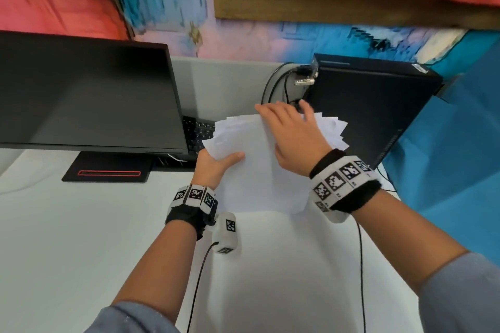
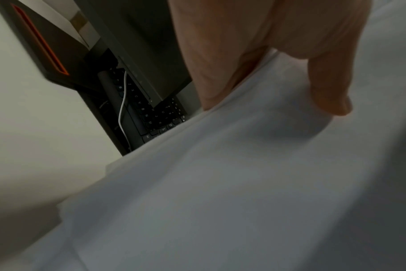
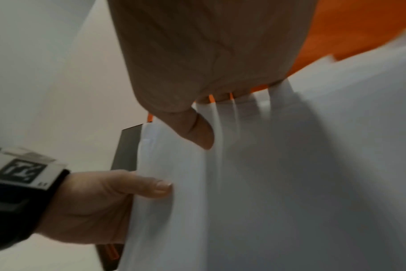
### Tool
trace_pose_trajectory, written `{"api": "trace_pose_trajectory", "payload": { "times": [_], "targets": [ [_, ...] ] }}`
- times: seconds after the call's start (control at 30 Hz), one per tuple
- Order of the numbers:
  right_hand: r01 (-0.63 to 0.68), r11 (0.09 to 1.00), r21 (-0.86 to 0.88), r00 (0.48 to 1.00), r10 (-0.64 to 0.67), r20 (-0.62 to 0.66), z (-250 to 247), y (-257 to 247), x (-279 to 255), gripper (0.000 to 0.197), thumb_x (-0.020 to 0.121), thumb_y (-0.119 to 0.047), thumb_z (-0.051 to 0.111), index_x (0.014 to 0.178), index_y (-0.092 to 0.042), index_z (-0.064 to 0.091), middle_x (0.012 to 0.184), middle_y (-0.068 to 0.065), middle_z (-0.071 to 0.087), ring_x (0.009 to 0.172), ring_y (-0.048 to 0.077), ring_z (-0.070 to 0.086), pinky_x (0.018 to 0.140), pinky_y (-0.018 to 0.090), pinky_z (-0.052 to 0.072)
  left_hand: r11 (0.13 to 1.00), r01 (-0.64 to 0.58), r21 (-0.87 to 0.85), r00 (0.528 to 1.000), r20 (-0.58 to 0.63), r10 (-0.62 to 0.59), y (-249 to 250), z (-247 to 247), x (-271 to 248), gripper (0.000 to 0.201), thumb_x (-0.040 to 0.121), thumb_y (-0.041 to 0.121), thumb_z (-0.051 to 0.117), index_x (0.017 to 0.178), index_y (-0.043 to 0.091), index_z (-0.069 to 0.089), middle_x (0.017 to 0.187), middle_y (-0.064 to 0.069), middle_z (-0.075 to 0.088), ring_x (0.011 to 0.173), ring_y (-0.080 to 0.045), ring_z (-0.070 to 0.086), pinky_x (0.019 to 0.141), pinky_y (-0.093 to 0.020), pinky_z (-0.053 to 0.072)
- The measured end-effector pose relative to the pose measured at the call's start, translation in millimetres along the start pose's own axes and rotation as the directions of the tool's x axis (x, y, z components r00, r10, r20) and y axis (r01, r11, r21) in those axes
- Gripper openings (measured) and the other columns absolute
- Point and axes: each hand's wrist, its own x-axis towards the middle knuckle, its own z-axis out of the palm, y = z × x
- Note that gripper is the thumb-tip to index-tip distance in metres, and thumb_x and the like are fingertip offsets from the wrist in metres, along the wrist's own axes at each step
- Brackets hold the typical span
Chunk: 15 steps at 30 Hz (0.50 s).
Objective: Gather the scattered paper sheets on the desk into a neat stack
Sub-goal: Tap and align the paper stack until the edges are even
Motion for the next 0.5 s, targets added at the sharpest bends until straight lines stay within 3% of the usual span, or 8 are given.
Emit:
{"api": "trace_pose_trajectory", "payload": {
  "times": [0.17,0.27,0.37,0.43,0.5],
  "targets": [
    [0.139,0.990,-0.027,0.990,-0.137,0.043,9,-26,13,0.077,0.080,-0.010,0.054,0.149,-0.015,0.020,0.142,0.003,0.040,0.130,0.024,0.040,0.110,0.050,0.023,0.999,0.046,0.000,0.999,-0.019,-0.046,1,-1,1,0.053,0.056,0.021,0.087,0.104,0.012,0.066,0.106,-0.013,0.071,0.100,-0.028,0.068,0.086,-0.046,0.055],
    [0.175,0.984,-0.038,0.981,-0.171,0.089,13,-29,14,0.083,0.080,-0.010,0.055,0.151,-0.017,0.013,0.144,0.003,0.038,0.130,0.024,0.039,0.110,0.051,0.024,0.999,0.040,0.016,0.999,-0.020,-0.039,2,0,2,0.037,0.065,0.011,0.084,0.097,0.016,0.067,0.100,-0.011,0.071,0.095,-0.027,0.068,0.086,-0.047,0.055],
    [0.108,0.993,-0.048,0.991,-0.104,0.085,11,-17,10,0.085,0.079,-0.013,0.057,0.151,-0.018,0.011,0.144,0.004,0.039,0.130,0.025,0.040,0.108,0.051,0.026,0.999,0.013,0.037,1.000,-0.028,-0.012,1,1,4,0.030,0.068,0.006,0.081,0.090,0.021,0.068,0.093,-0.004,0.072,0.089,-0.024,0.069,0.086,-0.045,0.055],
    [0.022,0.998,-0.054,0.994,-0.016,0.111,5,-3,10,0.080,0.080,-0.014,0.057,0.149,-0.016,0.017,0.138,0.004,0.047,0.122,0.025,0.047,0.102,0.045,0.032,1.000,0.008,0.030,0.999,-0.043,-0.007,1,2,3,0.028,0.065,0.006,0.082,0.086,0.021,0.069,0.089,-0.001,0.073,0.085,-0.021,0.069,0.085,-0.043,0.056],
    [0.007,0.996,-0.090,0.990,0.006,0.142,-3,8,15,0.056,0.082,-0.016,0.055,0.136,-0.016,0.038,0.119,0.004,0.060,0.106,0.027,0.058,0.084,0.037,0.036,0.999,0.009,0.034,0.999,-0.033,-0.008,2,8,1,0.027,0.069,0.000,0.079,0.084,0.019,0.069,0.088,-0.003,0.072,0.082,-0.021,0.069,0.084,-0.044,0.056]
  ]
}}
